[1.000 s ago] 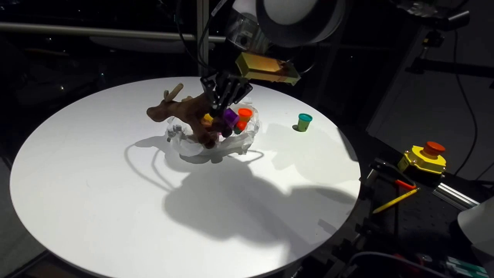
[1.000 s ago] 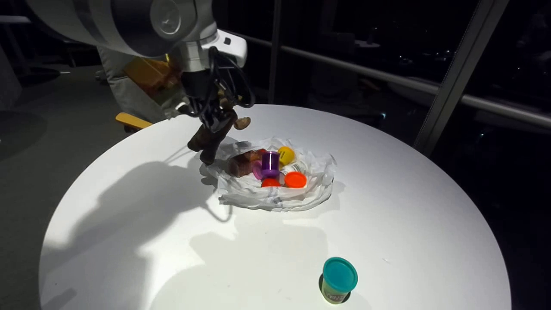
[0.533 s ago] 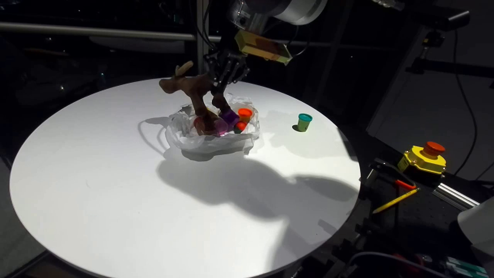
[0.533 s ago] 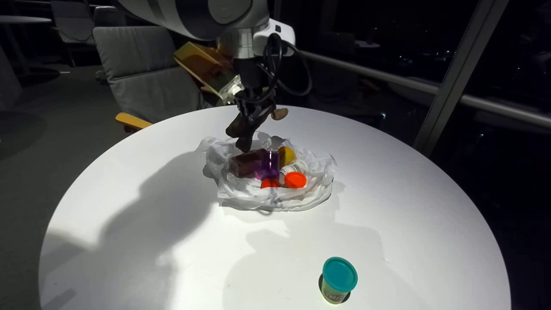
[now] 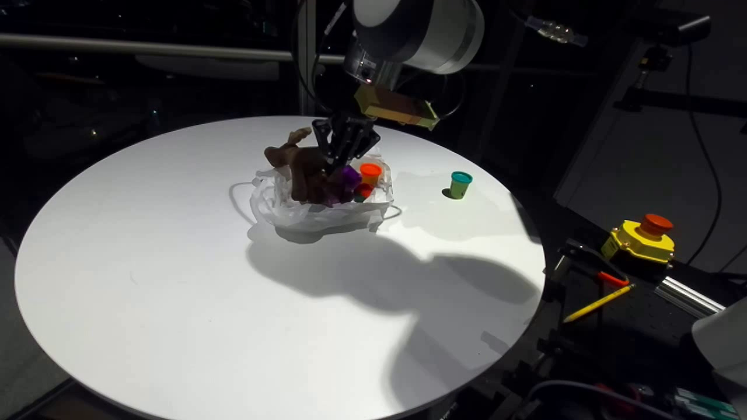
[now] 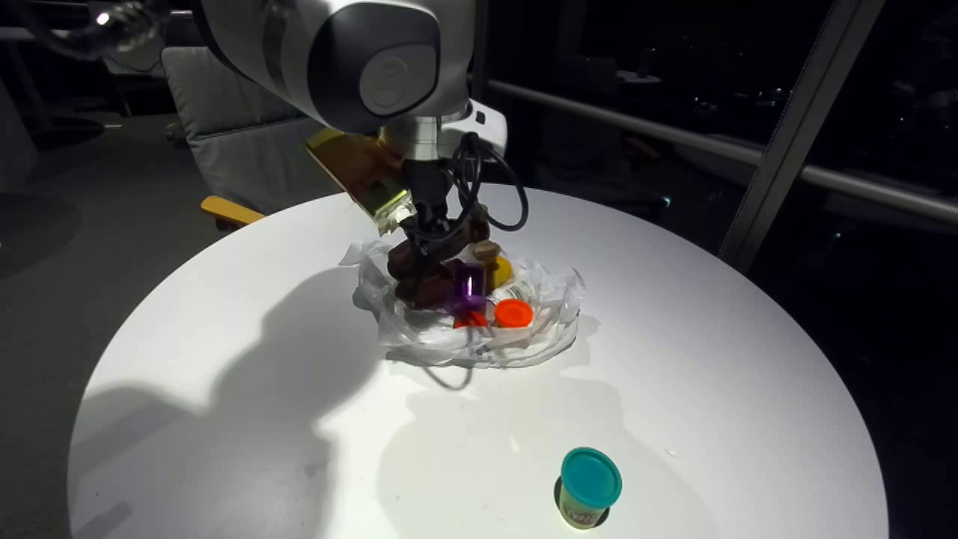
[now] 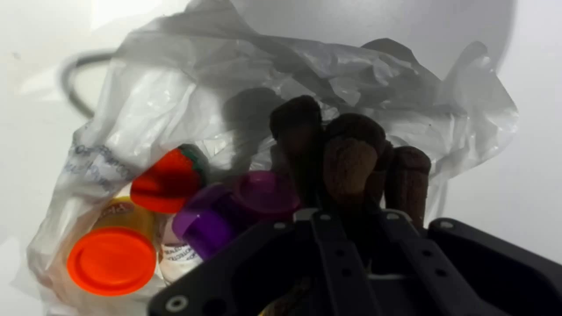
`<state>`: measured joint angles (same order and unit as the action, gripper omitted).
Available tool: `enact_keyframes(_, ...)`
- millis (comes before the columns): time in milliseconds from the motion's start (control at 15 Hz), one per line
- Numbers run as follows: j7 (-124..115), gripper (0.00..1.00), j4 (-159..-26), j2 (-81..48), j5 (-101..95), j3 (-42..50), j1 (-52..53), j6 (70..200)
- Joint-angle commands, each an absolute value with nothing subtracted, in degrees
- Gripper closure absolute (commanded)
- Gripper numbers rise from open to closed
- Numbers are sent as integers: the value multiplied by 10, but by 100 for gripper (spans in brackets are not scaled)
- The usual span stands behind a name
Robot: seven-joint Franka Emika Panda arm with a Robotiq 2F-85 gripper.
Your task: Put all the objects on the table in the white plastic bag
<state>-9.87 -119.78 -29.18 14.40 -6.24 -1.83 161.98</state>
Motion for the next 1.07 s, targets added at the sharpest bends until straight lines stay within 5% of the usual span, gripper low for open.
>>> enact_keyframes(0, -85, 96, -1179, -311, 160, -62, -35, 1596)
enact_keyframes(133, -82, 96, -1185, -310, 163, -62, -46, 1589)
enact_keyframes(200, -83, 88, -1188, -306, 161, -59, -49, 1583)
enact_keyframes(267, -82, 60, -1191, -302, 159, -56, -52, 1580)
enact_keyframes(333, -83, 59, -1196, -293, 157, -52, -53, 1578)
enact_keyframes(867, -74, 1, -1314, -119, 171, -40, -69, 1567)
enact_keyframes(1000, -69, 0, -1338, -95, 188, -25, -79, 1551)
